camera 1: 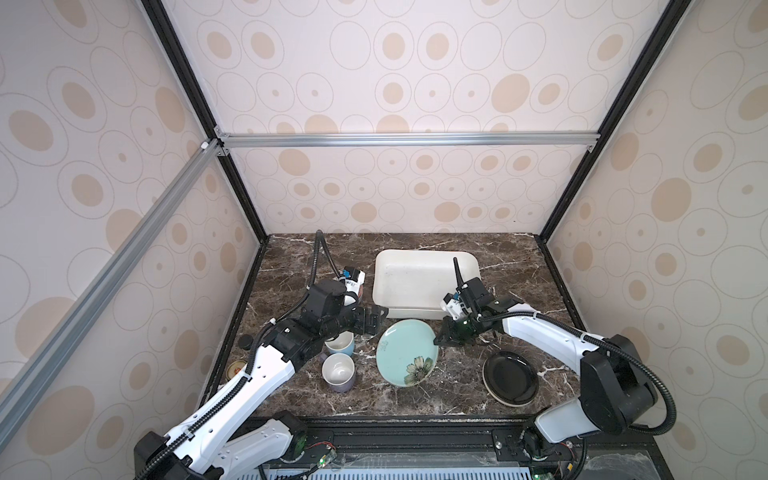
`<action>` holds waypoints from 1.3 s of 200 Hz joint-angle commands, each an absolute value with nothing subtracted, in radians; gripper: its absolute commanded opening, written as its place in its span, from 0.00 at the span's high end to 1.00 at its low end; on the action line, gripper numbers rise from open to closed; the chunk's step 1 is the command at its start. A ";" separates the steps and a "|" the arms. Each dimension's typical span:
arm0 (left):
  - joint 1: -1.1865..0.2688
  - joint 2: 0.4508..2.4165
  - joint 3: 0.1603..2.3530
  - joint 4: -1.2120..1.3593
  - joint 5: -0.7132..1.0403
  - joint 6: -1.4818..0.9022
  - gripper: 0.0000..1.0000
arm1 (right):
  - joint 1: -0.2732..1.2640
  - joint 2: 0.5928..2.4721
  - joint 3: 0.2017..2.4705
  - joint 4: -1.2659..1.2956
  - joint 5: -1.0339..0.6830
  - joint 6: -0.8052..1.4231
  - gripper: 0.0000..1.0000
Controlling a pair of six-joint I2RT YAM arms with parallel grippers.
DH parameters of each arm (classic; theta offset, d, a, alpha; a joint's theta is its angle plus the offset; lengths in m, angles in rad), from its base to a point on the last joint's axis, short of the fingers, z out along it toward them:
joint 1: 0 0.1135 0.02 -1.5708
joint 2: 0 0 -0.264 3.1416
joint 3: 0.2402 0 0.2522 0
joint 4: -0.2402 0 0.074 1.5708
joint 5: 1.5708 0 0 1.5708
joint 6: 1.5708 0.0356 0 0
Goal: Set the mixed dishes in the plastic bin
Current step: 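Tilt the mint-green plate up on its edge with the right gripper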
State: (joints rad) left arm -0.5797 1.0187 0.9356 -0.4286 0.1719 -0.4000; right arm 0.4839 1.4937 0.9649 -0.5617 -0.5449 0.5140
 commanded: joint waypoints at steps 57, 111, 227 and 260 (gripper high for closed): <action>-0.584 1.083 1.055 -0.437 0.160 -0.379 0.01 | 0.433 1.448 1.010 -0.542 -0.668 0.514 1.00; -0.583 1.104 1.080 -0.436 0.157 -0.374 0.01 | 0.423 1.438 1.022 -0.553 -0.713 0.499 1.00; -0.583 1.114 1.065 -0.415 0.161 -0.371 0.01 | 0.391 1.485 0.977 -0.526 -0.700 0.483 1.00; -0.583 1.117 1.027 -0.400 0.180 -0.384 0.01 | 0.383 1.526 0.894 -0.442 -0.707 0.505 1.00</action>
State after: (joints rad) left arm -0.5797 1.1118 1.0378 -0.4229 0.1707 -0.3958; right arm 0.3912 1.4990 0.9413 -0.5117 -0.6590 0.4999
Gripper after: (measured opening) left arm 0.990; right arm 0.048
